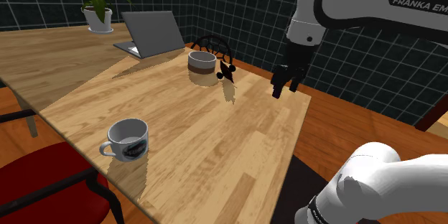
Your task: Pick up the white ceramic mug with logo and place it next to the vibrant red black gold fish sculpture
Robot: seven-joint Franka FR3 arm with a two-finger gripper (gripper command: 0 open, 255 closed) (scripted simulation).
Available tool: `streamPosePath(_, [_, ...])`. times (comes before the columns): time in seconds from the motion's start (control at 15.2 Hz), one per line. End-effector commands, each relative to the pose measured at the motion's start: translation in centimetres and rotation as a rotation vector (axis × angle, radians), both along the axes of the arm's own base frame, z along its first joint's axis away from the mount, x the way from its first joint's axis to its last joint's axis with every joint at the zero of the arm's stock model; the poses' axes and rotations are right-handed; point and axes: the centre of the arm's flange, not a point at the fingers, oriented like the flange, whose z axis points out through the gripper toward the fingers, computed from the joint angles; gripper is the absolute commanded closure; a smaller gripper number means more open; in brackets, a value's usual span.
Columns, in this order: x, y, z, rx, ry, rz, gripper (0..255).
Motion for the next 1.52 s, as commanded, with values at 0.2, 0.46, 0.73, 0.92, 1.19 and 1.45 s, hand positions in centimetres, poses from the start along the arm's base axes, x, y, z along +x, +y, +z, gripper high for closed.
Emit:
streamPosePath(0.2, [2.0, 3.2, -1.1, 0.004, -0.002, 0.002, 0])
streamPosePath(0.46, [4.6, 7.4, -2.6, 0.008, -0.004, 0.005, 0])
streamPosePath(0.73, [7.3, 11.6, -4.1, 0.013, -0.006, 0.008, 0])
streamPosePath(0.92, [9.2, 14.8, -5.1, 0.017, -0.008, 0.01, 0])
streamPosePath(1.19, [11.8, 19.1, -6.5, 0.022, -0.01, 0.013, 0])
streamPosePath(1.45, [14.4, 23.4, -7.9, 0.026, -0.012, 0.016, 0])
